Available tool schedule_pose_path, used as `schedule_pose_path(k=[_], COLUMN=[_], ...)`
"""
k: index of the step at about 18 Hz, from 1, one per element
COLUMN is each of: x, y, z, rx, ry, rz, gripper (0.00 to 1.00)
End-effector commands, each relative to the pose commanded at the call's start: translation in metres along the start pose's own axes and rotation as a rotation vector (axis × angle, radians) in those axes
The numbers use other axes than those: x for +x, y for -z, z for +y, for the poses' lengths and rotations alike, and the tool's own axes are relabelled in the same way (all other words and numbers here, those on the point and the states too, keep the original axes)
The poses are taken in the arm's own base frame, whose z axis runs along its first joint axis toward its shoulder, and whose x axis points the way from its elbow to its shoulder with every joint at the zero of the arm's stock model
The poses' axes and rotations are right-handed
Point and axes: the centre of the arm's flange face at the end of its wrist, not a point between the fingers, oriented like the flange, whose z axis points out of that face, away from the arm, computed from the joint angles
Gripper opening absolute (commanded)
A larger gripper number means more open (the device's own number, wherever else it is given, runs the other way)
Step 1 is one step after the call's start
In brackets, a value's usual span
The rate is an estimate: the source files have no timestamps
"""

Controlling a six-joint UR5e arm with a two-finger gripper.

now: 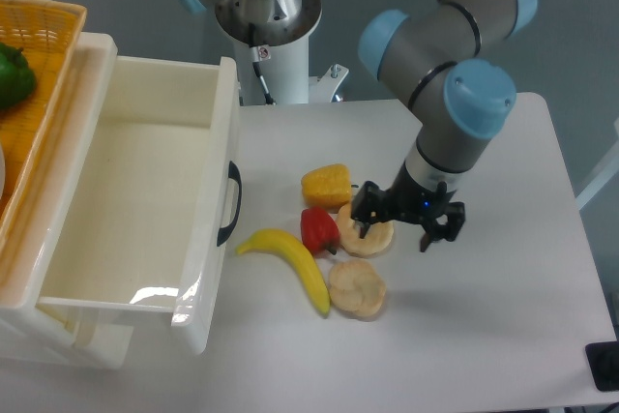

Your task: Slide open the top white drawer

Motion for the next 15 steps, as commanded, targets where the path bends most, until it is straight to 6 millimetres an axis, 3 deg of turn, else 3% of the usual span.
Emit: schedule_pose_path(k=[5,9,12,15], x=[-0.033,-0.058,-0.074,-0.077], y=[-0.034,-0.043,-0.042,-0.043], z=[0.001,0.008,0.015,0.018], rx=[-0.015,-0.184,-0.182,-0.184], ry=[-0.210,-0.366,-0.395,-0.451], rz=[-0.016,-0.077,-0.081,-0.073], gripper=[1.00,1.00,1.00,1.00])
